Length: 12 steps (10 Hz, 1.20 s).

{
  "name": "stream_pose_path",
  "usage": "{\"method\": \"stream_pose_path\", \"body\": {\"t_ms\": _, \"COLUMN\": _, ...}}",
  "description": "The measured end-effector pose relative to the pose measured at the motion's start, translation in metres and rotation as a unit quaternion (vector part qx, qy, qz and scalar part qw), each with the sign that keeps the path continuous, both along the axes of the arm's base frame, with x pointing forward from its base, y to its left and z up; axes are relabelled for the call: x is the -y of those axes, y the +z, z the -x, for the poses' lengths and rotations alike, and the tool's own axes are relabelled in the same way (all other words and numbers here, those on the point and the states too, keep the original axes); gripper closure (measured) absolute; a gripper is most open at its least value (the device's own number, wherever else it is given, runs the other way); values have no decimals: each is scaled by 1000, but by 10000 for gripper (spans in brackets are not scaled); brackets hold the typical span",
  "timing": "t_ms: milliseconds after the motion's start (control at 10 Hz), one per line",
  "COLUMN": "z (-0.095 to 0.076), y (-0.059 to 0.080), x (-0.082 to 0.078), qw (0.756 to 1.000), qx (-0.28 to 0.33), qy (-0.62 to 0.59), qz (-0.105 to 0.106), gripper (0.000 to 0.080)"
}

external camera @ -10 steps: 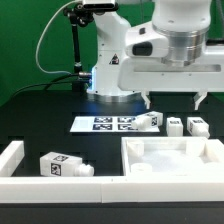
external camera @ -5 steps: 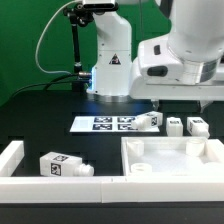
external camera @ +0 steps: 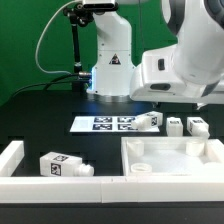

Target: Assemble one leg

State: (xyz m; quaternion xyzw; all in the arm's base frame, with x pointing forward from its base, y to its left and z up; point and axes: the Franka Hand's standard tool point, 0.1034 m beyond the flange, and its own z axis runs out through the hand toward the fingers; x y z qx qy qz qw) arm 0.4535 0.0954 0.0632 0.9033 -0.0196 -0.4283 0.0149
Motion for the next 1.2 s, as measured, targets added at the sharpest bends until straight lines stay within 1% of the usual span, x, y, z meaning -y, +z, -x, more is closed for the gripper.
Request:
{"method": "stream_pose_path", "body": {"t_ms": 100, "z": 4, "y": -8, "x": -2, "qw": 1000, "qx": -6, "qy": -2, "qz": 6, "gripper": 151}}
{"method": "stream_pose_path", "body": {"t_ms": 200, "z": 7, "y": -11, "x": -3, "qw": 1000, "qx": -11, "qy": 0, "qz": 6, "gripper": 151}}
{"method": "stream_pose_path", "body": {"t_ms": 400, "z": 6, "y": -11, "x": -1, "qw": 1000, "qx": -10, "qy": -1, "qz": 6, "gripper": 151}}
{"method": "stream_pose_path", "body": {"t_ms": 500, "z": 7, "y": -14, "x": -1, "qw": 1000, "qx": -10, "qy": -3, "qz": 7, "gripper": 151}}
{"method": "stream_pose_path", "body": {"t_ms": 600, "z": 14, "y": -22, "x": 1, "qw": 1000, "qx": -10, "qy": -6, "qz": 11, "gripper": 151}}
{"method": "stream_pose_path", "body": {"t_ms": 700, "z": 22, "y": -27, "x": 1, "qw": 1000, "qx": -17, "qy": -9, "qz": 17, "gripper": 151}}
{"method": "stream_pose_path", "body": {"t_ms": 1000, "z": 28, "y": -36, "x": 2, "qw": 999, "qx": -25, "qy": -12, "qz": 22, "gripper": 151}}
{"method": "stream_pose_path", "body": {"t_ms": 1200, "z": 31, "y": -41, "x": -3, "qw": 999, "qx": -23, "qy": -11, "qz": 23, "gripper": 151}}
